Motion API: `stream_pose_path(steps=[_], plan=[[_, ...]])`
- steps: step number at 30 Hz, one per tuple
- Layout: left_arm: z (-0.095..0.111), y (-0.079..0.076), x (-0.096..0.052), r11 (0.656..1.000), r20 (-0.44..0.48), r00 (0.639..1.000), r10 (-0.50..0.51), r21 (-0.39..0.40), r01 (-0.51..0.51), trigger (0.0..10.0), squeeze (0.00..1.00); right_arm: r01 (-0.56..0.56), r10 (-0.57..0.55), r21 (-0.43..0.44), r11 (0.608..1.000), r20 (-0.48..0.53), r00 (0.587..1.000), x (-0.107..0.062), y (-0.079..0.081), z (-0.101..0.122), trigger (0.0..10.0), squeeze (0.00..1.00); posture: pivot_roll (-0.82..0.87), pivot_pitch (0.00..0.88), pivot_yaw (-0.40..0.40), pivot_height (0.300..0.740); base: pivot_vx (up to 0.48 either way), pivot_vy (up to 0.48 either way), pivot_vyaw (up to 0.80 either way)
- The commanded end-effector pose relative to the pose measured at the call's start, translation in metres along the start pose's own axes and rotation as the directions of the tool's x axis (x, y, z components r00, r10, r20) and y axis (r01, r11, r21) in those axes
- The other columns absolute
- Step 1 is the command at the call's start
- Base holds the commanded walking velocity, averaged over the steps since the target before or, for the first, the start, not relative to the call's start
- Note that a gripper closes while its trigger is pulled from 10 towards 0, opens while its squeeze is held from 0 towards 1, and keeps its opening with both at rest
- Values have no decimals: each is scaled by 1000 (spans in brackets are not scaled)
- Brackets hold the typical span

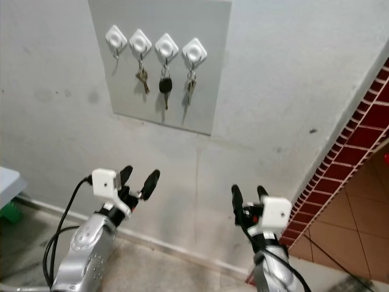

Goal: Hang keys on a hook

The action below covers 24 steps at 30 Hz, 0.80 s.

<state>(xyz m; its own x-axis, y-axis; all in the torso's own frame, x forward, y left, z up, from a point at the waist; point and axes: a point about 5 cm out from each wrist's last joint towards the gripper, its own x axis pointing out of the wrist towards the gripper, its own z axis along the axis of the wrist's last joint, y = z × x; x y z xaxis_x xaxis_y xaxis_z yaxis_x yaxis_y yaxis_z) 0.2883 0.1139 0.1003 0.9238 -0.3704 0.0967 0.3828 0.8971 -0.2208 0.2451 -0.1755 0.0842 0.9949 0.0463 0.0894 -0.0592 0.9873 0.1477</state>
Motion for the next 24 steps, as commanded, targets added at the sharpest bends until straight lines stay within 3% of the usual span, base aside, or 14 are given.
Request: stream_pose_path(steps=[1, 5, 11, 24], plan=[[6, -3, 0, 1000, 15, 1000, -20, 9, 20, 10000, 0, -8, 8, -1, 1000, 24, 1000, 0, 3, 7, 10000, 0, -32, 30, 5, 740, 0, 0, 0], [7, -1, -11, 1000, 33, 999, -5, -1, 5, 10000, 0, 42, -41, -24, 999, 15, 999, -13, 0, 8, 10000, 0, -33, 31, 5, 740, 0, 0, 0], [3, 8, -21, 1000, 12, 1000, 27, -6, -27, 10000, 0, 67, -68, -62, 996, -23, 997, -17, -2, 3, 10000, 0, -32, 21, -4, 740, 0, 0, 105], [3, 19, -11, 998, 8, 998, 60, 7, -60, 10000, 0, 87, -91, -123, 989, -32, 995, -4, -11, 2, 10000, 0, -30, 0, -18, 740, 0, 0, 800]])
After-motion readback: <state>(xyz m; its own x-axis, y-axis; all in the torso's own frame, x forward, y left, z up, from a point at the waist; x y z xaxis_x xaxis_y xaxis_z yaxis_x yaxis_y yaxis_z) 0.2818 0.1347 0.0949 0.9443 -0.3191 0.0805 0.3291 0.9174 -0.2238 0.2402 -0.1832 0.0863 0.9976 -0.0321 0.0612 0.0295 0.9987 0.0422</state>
